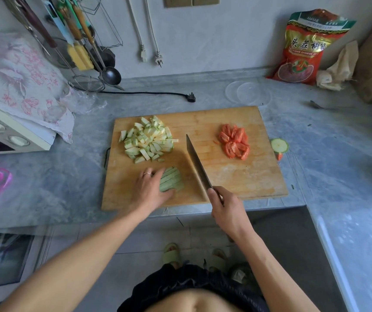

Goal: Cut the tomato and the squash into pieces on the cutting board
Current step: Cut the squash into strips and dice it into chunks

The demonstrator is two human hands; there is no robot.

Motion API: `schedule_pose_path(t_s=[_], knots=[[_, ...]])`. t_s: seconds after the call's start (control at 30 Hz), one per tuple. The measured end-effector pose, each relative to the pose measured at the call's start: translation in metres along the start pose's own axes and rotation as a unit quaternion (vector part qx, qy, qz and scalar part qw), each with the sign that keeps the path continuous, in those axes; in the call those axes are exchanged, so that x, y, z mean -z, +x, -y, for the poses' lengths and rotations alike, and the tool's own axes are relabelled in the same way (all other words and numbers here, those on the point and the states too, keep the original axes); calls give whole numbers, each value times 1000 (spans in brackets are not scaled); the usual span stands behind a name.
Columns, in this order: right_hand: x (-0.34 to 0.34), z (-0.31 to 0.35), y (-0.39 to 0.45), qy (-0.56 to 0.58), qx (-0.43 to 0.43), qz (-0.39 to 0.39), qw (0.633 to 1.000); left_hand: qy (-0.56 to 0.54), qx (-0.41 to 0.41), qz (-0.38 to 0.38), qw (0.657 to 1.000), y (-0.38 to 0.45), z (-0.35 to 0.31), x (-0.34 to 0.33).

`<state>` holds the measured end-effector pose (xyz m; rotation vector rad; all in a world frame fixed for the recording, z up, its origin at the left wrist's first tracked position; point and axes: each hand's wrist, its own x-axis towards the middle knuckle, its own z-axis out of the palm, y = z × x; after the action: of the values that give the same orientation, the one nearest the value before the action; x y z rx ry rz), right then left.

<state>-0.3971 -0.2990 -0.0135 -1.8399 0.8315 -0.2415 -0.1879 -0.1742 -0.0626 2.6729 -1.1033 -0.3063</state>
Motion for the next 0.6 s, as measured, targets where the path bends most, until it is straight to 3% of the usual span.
schedule_pose_path(t_s=[0.13,0.6], knots=[[-14,7,4,-9,4,22,1000,-37,-22,-46,998,-5,1,-11],[-6,13,22,-58,14,114,992,23,-95,-54,994,0,12,-22]])
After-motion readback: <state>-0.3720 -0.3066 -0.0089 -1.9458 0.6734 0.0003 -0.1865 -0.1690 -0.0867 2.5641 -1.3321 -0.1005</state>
